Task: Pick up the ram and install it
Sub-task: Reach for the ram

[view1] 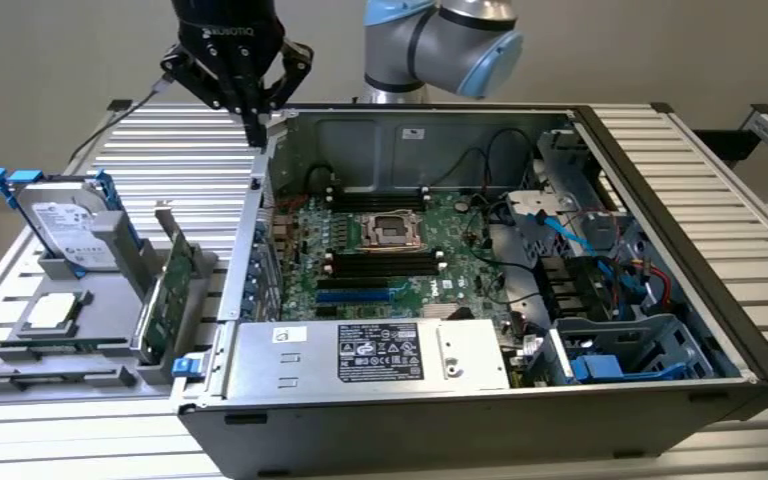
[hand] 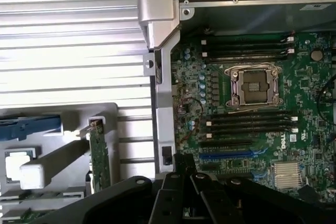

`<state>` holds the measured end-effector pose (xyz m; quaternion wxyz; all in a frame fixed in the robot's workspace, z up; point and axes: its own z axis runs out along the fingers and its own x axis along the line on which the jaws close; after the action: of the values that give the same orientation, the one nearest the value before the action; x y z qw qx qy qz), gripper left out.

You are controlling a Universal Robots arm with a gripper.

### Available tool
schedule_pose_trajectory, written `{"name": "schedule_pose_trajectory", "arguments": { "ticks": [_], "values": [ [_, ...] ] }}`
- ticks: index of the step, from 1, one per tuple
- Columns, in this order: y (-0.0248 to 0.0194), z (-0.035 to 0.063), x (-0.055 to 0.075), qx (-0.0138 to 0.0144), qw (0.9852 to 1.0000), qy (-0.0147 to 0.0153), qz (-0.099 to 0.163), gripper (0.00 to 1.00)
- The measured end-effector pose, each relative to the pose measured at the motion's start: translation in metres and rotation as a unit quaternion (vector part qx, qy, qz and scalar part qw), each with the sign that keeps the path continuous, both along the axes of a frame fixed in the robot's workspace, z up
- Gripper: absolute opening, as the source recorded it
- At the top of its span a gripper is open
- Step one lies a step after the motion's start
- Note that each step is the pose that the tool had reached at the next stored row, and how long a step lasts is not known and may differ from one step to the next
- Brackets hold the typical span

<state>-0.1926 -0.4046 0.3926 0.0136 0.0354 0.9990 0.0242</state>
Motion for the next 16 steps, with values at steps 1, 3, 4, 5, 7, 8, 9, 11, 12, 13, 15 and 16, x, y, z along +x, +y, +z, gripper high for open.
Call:
{"name": "schedule_pose_trajectory", "arguments": {
  "ticks": [1, 3, 4, 5, 7, 8, 9, 11, 12, 13, 15, 16],
  "values": [
    [-0.0012, 0.0, -0.004, 0.0, 1.0, -0.0001, 0.0, 0.11],
    [-0.0038, 0.0, -0.013, 0.0, 1.0, -0.0004, 0.0, 0.11],
    [-0.0052, -0.0001, -0.018, 0.0, 1.0, -0.0006, 0.0, 0.11],
    [-0.0066, -0.0001, -0.023, 0.0, 1.0, -0.0007, 0.0, 0.11],
    [-0.0094, -0.0001, -0.032, 0.0, 1.0, -0.0011, 0.0, 0.11],
    [-0.0108, -0.0002, -0.036, 0.0, 1.0, -0.0012, 0.0, 0.11],
    [-0.0122, -0.0002, -0.041, 0.0, 1.0, -0.0013, 0.0, 0.11],
    [-0.0149, -0.0002, -0.05, 0.0, 1.0, -0.0015, 0.0, 0.11],
    [-0.0162, -0.0002, -0.054, 0.0, 1.0, -0.0016, 0.0, 0.11],
    [-0.0176, -0.0002, -0.059, 0.0, 1.0, -0.0016, 0.0, 0.11],
    [-0.0201, -0.0003, -0.068, 0.0, 1.0, -0.0016, 0.0, 0.11],
    [-0.0212, -0.0004, -0.073, 0.0, 1.0, -0.0016, 0.0, 0.11]
  ]
}}
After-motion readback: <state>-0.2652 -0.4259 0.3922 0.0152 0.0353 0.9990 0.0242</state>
